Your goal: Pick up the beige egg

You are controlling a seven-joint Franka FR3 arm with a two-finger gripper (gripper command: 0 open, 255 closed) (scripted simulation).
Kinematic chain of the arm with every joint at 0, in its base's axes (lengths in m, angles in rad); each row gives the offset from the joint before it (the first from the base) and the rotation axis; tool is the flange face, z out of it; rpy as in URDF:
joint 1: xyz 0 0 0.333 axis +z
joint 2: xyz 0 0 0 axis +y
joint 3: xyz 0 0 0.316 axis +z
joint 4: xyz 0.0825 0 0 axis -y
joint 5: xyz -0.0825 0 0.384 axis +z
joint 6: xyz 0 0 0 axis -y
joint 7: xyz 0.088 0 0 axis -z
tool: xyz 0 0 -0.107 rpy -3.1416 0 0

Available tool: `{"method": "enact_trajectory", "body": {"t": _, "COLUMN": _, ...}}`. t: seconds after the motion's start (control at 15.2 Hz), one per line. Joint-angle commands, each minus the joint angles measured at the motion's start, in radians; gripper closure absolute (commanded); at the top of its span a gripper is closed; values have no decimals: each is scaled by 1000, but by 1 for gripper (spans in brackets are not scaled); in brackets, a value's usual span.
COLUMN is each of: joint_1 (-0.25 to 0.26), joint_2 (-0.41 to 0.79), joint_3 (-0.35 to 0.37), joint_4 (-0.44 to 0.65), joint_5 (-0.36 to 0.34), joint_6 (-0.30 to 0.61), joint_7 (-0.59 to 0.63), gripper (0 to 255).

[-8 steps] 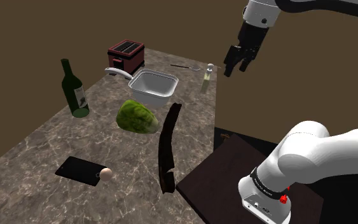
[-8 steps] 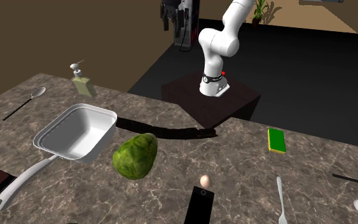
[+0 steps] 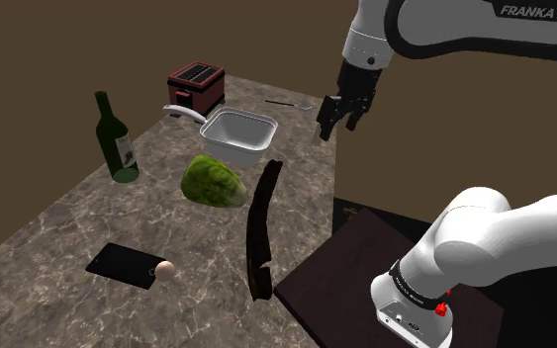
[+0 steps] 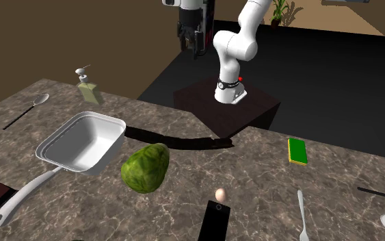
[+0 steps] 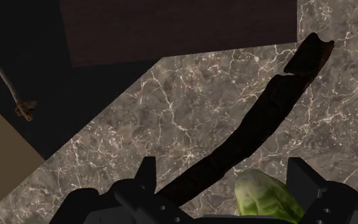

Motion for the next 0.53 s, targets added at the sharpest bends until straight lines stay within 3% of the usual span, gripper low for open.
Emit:
{"method": "enact_trajectory", "body": {"t": 0.0, "joint_1": 12, "joint_2": 37, "joint_3": 38, "joint_4": -10, "joint_5": 18, "joint_6": 46, "joint_7": 42, "gripper": 0}}
{"method": "enact_trajectory", "body": {"t": 0.46, "joint_1": 44, "joint_2": 200, "joint_3": 168, "joint_4": -22, "joint_5": 57, "joint_6": 210, "joint_7": 181, "gripper": 0}}
